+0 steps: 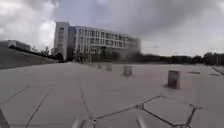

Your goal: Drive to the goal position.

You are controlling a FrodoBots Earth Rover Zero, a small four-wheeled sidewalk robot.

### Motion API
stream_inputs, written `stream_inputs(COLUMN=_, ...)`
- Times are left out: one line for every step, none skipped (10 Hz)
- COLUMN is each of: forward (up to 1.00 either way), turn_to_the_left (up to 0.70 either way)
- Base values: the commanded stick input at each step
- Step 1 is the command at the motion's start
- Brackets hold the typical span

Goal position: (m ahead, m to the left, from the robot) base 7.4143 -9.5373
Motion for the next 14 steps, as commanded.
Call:
stream_inputs(forward=0.70, turn_to_the_left=0.00)
stream_inputs(forward=0.70, turn_to_the_left=0.00)
stream_inputs(forward=0.70, turn_to_the_left=0.00)
stream_inputs(forward=0.70, turn_to_the_left=0.00)
stream_inputs(forward=0.70, turn_to_the_left=0.00)
stream_inputs(forward=0.70, turn_to_the_left=0.00)
stream_inputs(forward=0.70, turn_to_the_left=0.00)
stream_inputs(forward=0.70, turn_to_the_left=0.00)
stream_inputs(forward=0.70, turn_to_the_left=0.00)
stream_inputs(forward=0.70, turn_to_the_left=0.00)
stream_inputs(forward=0.70, turn_to_the_left=0.00)
stream_inputs(forward=0.70, turn_to_the_left=0.00)
stream_inputs(forward=0.70, turn_to_the_left=0.00)
stream_inputs(forward=0.70, turn_to_the_left=0.00)
